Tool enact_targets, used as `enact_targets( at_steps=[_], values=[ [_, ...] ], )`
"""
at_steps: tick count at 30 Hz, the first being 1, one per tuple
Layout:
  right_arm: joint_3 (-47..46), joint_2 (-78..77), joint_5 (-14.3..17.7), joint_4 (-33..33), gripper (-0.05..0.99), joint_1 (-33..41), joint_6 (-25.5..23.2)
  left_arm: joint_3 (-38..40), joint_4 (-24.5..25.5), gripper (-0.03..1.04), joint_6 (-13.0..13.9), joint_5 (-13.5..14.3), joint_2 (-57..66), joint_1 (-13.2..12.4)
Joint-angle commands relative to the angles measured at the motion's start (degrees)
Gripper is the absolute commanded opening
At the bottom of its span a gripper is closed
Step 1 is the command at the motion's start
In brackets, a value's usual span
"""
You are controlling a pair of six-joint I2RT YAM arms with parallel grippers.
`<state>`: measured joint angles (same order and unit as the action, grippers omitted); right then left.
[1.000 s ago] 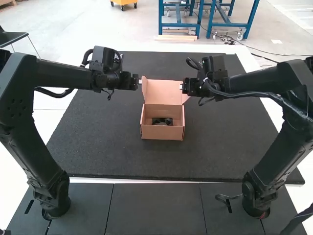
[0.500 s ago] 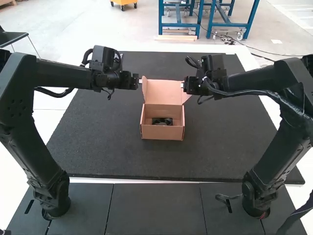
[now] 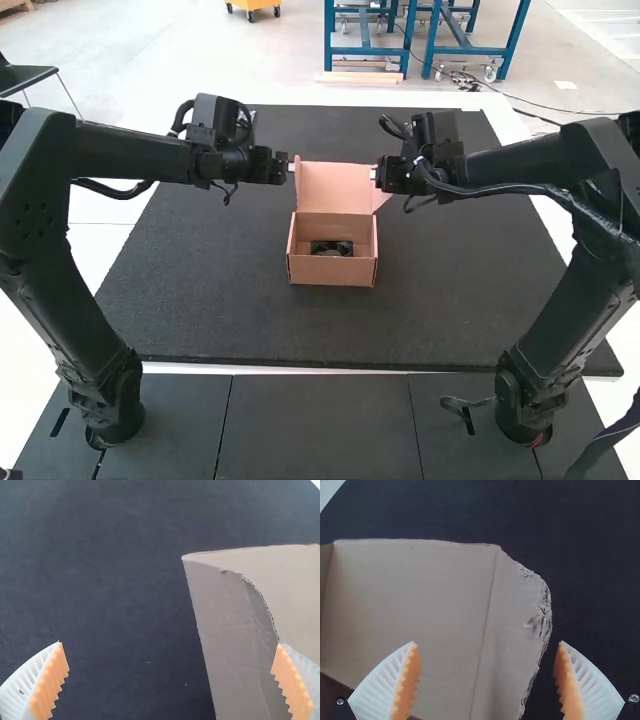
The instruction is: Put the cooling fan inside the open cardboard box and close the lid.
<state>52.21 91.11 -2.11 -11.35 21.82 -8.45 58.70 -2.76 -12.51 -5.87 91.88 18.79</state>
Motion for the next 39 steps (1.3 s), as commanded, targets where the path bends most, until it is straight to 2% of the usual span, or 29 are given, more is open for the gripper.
enact_targets(
  at_steps=[1,4,6,9,17,23,31,39],
  values=[
    [1.6,-0.6,-0.3,-0.7,0.55,-1.1,-0.3,1.2,0.0,0.96,-0.4,-0.5,0.3,0.7],
    [1.6,-0.6,-0.3,-0.8,0.52,-1.0,-0.3,1.2,0.0,0.96,-0.5,-0.5,0.4,1.1],
    [1.5,-0.6,-0.3,-0.9,0.45,-1.0,-0.3,1.2,0.0,0.96,-0.5,-0.5,0.4,1.1],
    [1.6,-0.6,-0.3,-1.0,0.43,-1.1,-0.2,1.2,0.0,0.96,-0.5,-0.5,0.3,1.1],
    [1.5,-0.8,-0.4,-1.3,0.26,-1.1,0.4,1.2,0.0,0.96,-0.6,-0.5,0.4,1.1],
    [1.3,-1.0,-0.4,-1.3,0.22,-1.1,0.5,1.2,0.0,0.96,-0.7,-0.5,0.4,1.1],
    [1.2,-1.4,-1.2,-1.2,0.09,-1.0,0.9,1.4,-0.5,0.96,-0.7,-0.4,0.9,1.3],
    [0.7,-1.9,-1.7,-1.0,0.07,-0.9,2.3,1.6,-0.8,0.96,-0.7,-0.5,0.9,1.6]
  ],
)
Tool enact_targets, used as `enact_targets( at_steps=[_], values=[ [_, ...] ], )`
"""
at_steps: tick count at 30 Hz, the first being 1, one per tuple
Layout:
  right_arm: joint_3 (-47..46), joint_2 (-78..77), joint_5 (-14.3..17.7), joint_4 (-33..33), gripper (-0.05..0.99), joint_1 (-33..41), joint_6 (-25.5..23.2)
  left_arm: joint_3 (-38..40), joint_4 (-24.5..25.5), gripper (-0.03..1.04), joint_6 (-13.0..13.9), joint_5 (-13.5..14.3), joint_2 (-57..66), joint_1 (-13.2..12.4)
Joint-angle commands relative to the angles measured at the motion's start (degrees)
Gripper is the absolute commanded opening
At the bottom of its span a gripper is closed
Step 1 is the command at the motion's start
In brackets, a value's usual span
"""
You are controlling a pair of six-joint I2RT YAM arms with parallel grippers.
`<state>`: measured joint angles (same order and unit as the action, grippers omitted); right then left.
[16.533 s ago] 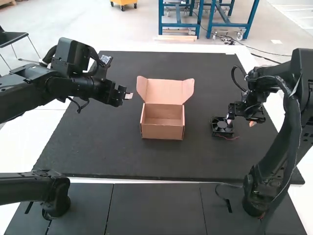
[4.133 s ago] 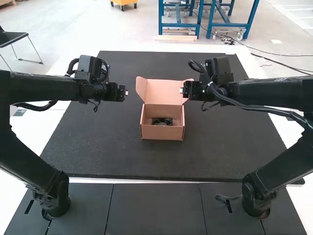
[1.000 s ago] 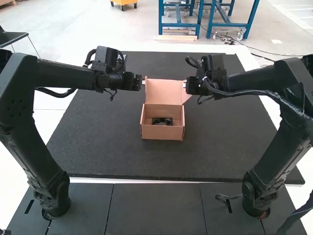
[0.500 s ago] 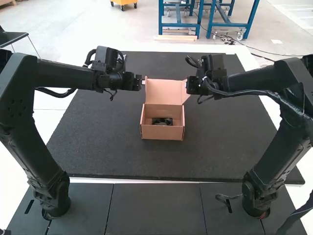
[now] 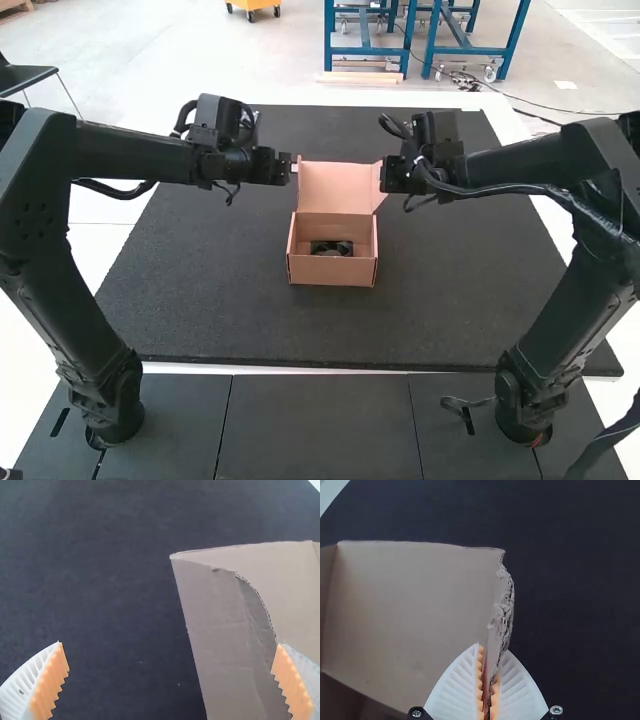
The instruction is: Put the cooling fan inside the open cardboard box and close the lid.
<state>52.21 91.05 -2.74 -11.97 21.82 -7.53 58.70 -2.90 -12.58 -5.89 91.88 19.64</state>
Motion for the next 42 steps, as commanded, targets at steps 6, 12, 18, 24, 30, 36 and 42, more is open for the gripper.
enact_targets(
  at_steps=[6,12,18,24,30,36,42],
  values=[
    [0.7,-3.0,-2.2,0.2,0.07,-0.6,2.2,1.5,-0.6,0.96,-0.8,-0.4,1.0,0.8],
    [0.8,-4.7,-3.5,3.0,0.07,-0.4,3.0,1.9,0.4,0.96,-0.9,-0.3,0.9,0.8],
    [0.7,-6.8,-4.6,5.6,0.07,-0.5,4.0,1.3,2.6,0.96,-0.9,0.2,0.9,1.4],
    [0.4,-8.6,-5.8,7.5,0.07,-0.4,4.4,0.3,2.1,0.96,-1.0,0.4,0.9,1.4],
    [0.3,-9.0,-7.0,9.7,0.07,-0.2,5.3,0.9,3.2,0.96,-1.0,0.6,0.8,1.4],
    [-0.5,-8.0,-8.6,9.9,0.07,0.3,5.5,1.2,4.5,0.96,-0.9,0.6,0.4,1.2],
    [-1.3,-6.6,-9.4,10.5,0.07,3.3,5.6,0.9,5.3,0.96,-0.8,0.5,-0.3,1.3]
  ],
)
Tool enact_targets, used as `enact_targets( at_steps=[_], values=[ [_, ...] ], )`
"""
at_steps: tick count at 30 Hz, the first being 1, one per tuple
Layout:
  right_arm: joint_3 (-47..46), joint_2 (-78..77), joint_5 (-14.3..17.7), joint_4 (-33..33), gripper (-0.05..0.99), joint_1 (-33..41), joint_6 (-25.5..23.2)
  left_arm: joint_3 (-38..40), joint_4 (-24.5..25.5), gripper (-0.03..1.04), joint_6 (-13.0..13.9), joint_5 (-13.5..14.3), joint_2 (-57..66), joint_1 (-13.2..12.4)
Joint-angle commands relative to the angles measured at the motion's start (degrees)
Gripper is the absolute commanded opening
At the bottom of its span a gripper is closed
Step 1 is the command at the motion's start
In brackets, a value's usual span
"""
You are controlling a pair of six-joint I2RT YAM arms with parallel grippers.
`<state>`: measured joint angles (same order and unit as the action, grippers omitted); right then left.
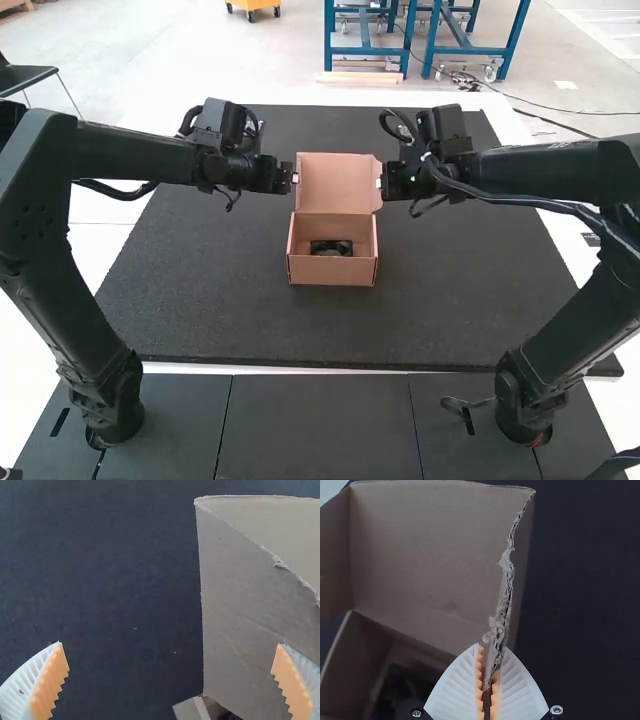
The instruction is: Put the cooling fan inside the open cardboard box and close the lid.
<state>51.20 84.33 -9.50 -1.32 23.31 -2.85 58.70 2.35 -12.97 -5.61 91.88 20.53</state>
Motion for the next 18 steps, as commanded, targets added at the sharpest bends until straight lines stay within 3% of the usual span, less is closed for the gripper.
enact_targets(
  at_steps=[1,18],
  values=[
    [-0.4,0.1,-3.0,0.1,0.07,2.0,0.9,0.9,0.3,0.96,-0.3,0.2,-0.3,0.4],
    [-0.1,-0.1,-3.8,8.0,0.07,2.2,4.0,1.0,2.8,0.96,-0.1,0.2,-2.1,0.5]
  ],
)
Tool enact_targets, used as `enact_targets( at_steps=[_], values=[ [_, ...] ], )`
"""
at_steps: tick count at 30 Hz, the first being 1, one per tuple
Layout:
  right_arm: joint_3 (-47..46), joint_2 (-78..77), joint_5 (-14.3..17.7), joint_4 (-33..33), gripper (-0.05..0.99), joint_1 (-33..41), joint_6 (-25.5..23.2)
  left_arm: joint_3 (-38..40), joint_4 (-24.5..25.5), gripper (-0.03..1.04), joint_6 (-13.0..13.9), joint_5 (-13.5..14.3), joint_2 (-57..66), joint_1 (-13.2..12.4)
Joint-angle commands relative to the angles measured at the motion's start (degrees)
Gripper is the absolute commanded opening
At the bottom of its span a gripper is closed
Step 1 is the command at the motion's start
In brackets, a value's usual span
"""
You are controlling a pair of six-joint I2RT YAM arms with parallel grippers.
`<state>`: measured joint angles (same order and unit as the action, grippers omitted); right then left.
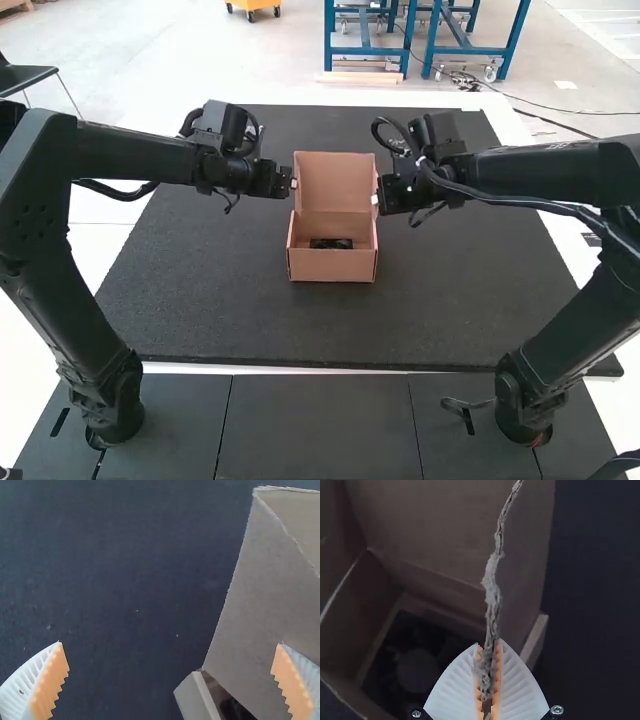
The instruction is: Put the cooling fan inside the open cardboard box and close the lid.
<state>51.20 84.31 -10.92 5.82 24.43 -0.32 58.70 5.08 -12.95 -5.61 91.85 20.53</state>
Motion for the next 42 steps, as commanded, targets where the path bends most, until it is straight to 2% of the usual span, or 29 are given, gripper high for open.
enact_targets(
  at_steps=[1,8,16,25,34,42],
  values=[
    [-0.1,-0.1,-2.4,1.1,0.07,1.1,1.5,0.9,0.4,0.96,-0.1,0.2,-2.3,0.5],
    [-0.1,-0.1,-2.4,1.6,0.07,1.2,1.5,0.4,1.9,0.96,0.4,0.2,-3.3,0.5],
    [-2.7,-1.2,-2.5,0.7,0.03,1.3,1.3,-1.2,0.9,0.96,0.2,0.2,-4.2,0.5],
    [-6.7,-5.1,-2.4,-4.2,0.02,1.3,-1.8,-3.1,-0.1,0.96,-0.1,0.2,-5.9,0.5],
    [-9.5,-8.7,-2.8,-5.8,0.01,1.9,-3.9,-4.6,-1.2,0.96,-0.1,0.3,-7.4,0.5],
    [-10.5,-10.7,-4.8,-7.2,0.01,3.2,-6.4,-5.7,-1.3,0.96,-0.1,0.3,-8.2,0.5]
  ],
)
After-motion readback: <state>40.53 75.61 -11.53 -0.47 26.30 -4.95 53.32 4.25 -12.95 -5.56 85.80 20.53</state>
